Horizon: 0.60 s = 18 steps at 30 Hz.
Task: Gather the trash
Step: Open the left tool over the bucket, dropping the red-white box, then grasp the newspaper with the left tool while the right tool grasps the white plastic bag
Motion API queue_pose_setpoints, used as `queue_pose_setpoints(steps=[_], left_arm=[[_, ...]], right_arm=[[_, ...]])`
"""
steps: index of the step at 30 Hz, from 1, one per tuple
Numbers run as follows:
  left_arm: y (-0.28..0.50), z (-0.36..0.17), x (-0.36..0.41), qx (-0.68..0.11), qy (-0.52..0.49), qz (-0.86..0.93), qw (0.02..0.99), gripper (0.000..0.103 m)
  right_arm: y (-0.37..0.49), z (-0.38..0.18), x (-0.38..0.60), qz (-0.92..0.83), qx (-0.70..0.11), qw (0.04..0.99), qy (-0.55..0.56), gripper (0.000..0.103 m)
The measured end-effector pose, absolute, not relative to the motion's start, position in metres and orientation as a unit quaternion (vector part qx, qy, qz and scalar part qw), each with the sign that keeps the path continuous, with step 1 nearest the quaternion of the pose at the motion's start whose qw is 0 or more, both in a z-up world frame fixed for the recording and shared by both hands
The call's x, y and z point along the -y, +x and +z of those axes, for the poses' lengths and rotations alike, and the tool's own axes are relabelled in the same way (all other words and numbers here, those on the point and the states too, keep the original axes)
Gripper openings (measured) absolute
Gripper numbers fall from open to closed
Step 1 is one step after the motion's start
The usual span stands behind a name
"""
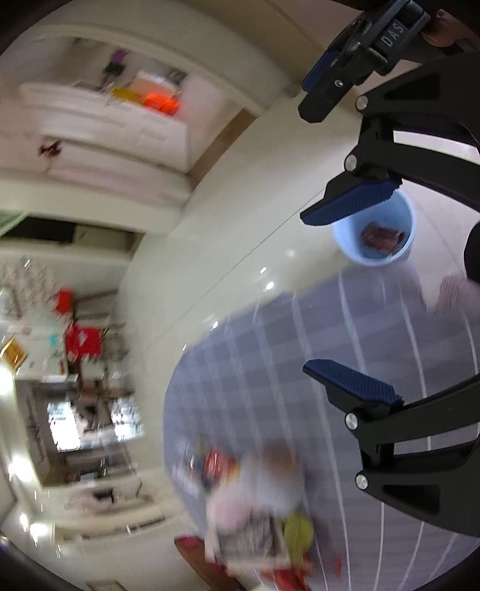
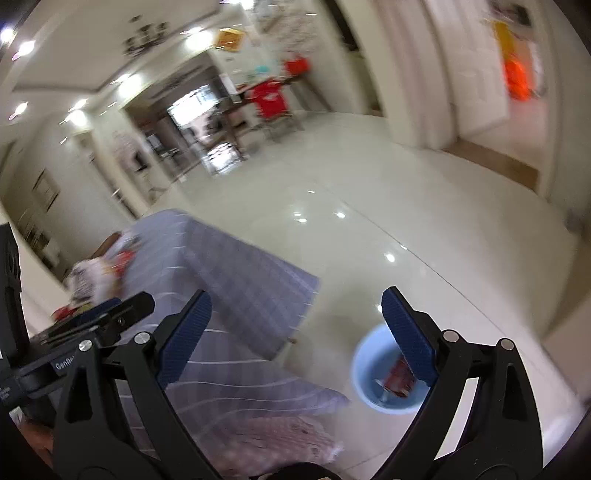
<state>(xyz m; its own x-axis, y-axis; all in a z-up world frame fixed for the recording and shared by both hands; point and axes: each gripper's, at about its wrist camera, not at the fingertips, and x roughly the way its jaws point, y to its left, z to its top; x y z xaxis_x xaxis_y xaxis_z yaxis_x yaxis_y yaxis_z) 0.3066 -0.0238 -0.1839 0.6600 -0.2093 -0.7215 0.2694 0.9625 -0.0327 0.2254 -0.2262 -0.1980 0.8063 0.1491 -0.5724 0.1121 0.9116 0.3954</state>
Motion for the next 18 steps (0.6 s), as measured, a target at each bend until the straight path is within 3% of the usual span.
queue_pose_setpoints(steps=[8,18], left_arm=[[0.326,-0.145,-0.101,-0.373,-0.023,-0.029,0.927,0.075],[0.373,-0.142,-0.217,-0.387,-0.104,0.019,0.916,0.075]], right_arm=[[0.286,-0.173,0.108,0.120,-0.326,0.927,0.140,0.091],[0.377,-0.186,-0.003,0.204,-0.373,0.901,0.086,0.091]])
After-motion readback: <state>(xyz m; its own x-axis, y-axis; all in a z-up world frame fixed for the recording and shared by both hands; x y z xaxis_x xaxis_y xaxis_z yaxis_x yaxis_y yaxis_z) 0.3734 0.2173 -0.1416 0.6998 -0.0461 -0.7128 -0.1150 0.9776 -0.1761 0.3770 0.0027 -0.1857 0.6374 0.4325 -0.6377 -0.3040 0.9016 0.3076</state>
